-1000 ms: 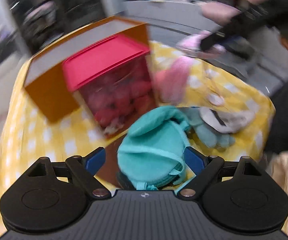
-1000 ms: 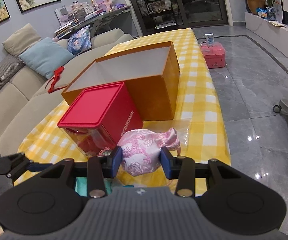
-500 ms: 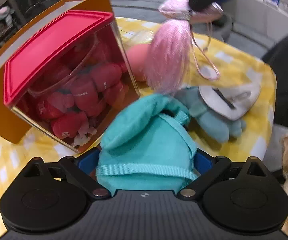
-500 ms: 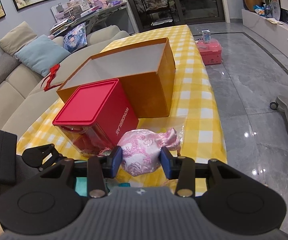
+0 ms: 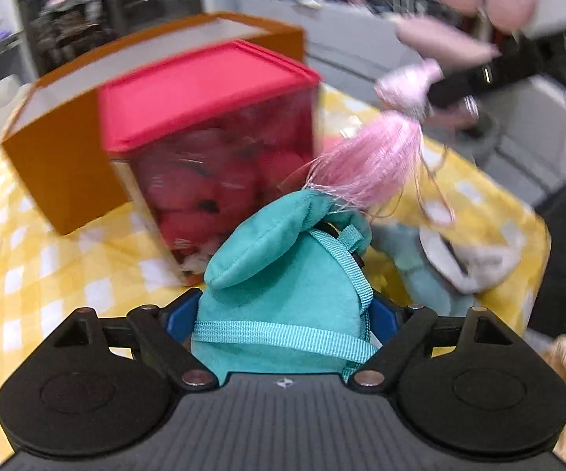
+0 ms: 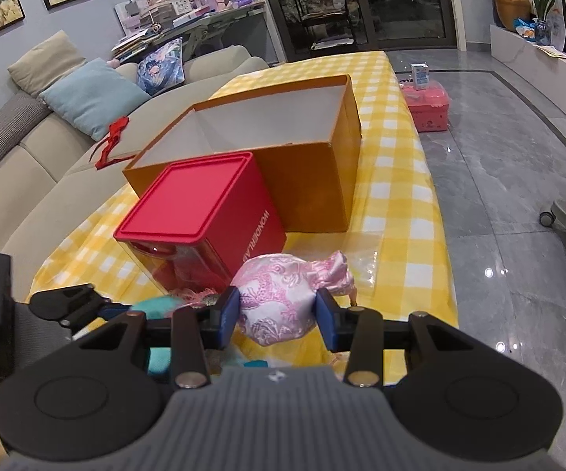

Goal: Organize soft objects
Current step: 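Lift the teal bag with the left gripper while the right gripper holds the pink pouch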

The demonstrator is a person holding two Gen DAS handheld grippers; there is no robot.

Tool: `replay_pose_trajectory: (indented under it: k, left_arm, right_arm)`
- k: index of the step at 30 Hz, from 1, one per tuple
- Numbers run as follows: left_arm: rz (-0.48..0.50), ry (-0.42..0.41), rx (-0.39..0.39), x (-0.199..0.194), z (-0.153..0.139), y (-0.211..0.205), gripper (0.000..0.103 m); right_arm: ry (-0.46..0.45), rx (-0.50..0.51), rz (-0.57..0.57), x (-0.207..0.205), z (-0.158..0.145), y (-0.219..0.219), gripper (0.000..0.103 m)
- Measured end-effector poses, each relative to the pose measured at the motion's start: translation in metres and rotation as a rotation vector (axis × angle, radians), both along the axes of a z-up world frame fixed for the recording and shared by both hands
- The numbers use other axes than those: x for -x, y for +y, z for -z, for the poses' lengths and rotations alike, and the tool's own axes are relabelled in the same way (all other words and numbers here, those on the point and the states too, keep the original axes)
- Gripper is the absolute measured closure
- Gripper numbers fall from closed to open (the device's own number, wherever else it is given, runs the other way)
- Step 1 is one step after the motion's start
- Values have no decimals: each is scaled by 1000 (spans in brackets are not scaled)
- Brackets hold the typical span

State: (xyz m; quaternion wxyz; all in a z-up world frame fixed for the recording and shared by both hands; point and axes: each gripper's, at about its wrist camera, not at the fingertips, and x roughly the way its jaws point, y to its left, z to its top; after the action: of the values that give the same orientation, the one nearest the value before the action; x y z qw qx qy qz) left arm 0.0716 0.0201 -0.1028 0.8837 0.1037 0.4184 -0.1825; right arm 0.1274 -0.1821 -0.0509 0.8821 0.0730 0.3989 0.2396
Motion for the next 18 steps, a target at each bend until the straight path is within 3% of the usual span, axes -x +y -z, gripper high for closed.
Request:
replay_pose_trajectory:
  k: [14,18]
  left_arm:
    - [-97,-61,141,7,-57,4,4]
    - [-150,-58,145,6,-76,8,4]
  right_arm:
    - [-3,-28,12,1,-4,4,61]
    - [-94,-65,47,9,-23,3,61]
